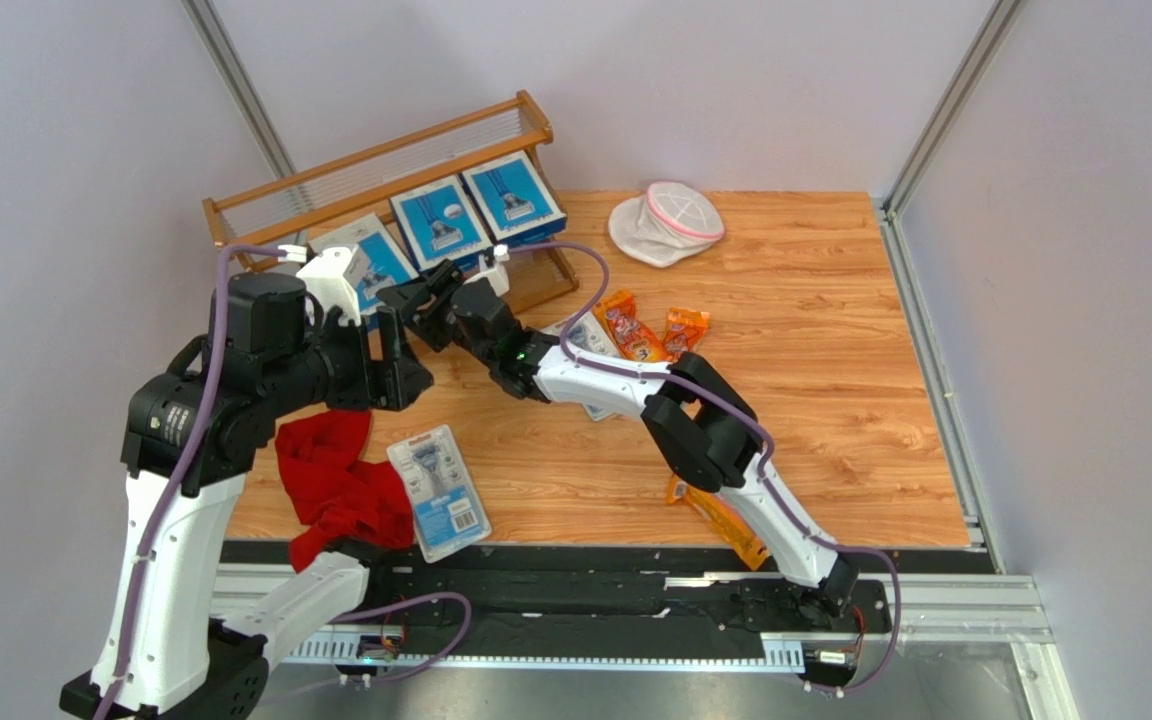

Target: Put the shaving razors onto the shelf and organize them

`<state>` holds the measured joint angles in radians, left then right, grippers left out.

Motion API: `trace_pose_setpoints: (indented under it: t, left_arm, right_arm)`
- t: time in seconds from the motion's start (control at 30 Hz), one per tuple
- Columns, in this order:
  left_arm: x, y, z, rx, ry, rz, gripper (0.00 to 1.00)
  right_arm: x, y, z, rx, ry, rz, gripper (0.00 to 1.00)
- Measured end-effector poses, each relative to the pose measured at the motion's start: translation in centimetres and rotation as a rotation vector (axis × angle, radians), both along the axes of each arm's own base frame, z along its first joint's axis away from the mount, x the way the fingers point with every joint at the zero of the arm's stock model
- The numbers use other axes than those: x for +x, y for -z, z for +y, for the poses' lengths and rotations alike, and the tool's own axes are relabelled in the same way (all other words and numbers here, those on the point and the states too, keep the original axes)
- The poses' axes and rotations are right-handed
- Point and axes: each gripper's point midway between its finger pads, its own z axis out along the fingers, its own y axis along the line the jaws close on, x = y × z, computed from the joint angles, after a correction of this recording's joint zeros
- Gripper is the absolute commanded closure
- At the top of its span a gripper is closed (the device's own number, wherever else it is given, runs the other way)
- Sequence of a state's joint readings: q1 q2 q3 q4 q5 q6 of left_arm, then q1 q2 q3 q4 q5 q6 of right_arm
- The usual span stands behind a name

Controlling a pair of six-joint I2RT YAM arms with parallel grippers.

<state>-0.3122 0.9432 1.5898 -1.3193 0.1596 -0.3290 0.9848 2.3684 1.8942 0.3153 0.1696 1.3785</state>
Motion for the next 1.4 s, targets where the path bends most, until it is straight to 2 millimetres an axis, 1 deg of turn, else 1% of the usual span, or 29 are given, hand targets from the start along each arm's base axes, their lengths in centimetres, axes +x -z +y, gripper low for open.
trace_pose_setpoints:
  t: [0.23, 0.37, 0.5, 0.6, 0.77, 0.83, 0.97, 1.1, 1.13, 1.23, 1.4]
  left_arm:
    - [-0.1, 0.7, 0.0, 0.004, 0.005, 0.017, 0.22]
    - [-0.1, 1.1, -0.1, 0.007, 0.007, 0.029, 0.22]
    - [-0.1, 1.1, -0.1, 0.007, 0.007, 0.029, 0.22]
    - [-0.1, 1.2, -0.1, 0.006, 0.008, 0.028, 0.22]
    - [-0.1, 1.7, -0.2, 0.007, 0.011, 0.039, 0.23]
    - [0.0, 1.8, -0.2, 0.008, 0.011, 0.042, 0.23]
    - [-0.2, 2.0, -0.2, 0.007, 0.013, 0.043, 0.23]
    - [-0.2, 2.0, -0.2, 0.005, 0.013, 0.039, 0.23]
    - [-0.2, 2.0, -0.2, 0.005, 0.013, 0.039, 0.23]
    - [-0.2, 1.9, -0.2, 0.005, 0.012, 0.037, 0.23]
    - [-0.3, 1.9, -0.2, 0.005, 0.012, 0.036, 0.23]
  right_arm:
    - [-0.5, -1.2, 0.0, 0.031, -0.024, -0.028, 0.35]
    - [-0.9, -0.9, -0.4, 0.031, -0.032, -0.026, 0.38]
    - [-1.6, -0.6, -1.2, 0.032, -0.036, -0.023, 0.38]
    - [-1.9, -0.6, -1.4, 0.039, -0.042, -0.026, 0.39]
    - [-2.3, -1.0, -1.6, 0.058, -0.052, -0.038, 0.46]
    - [-2.7, -1.2, -1.8, 0.068, -0.057, -0.045, 0.52]
    - [-3.4, -1.6, -2.0, 0.088, -0.069, -0.055, 0.6]
    - [-3.9, -2.1, -1.8, 0.111, -0.083, -0.065, 0.69]
    - [-4.0, -2.2, -1.8, 0.116, -0.084, -0.067, 0.74]
    - [-4.1, -2.3, -1.7, 0.123, -0.089, -0.066, 0.78]
    - [-4.4, -2.3, -1.5, 0.13, -0.095, -0.063, 0.8]
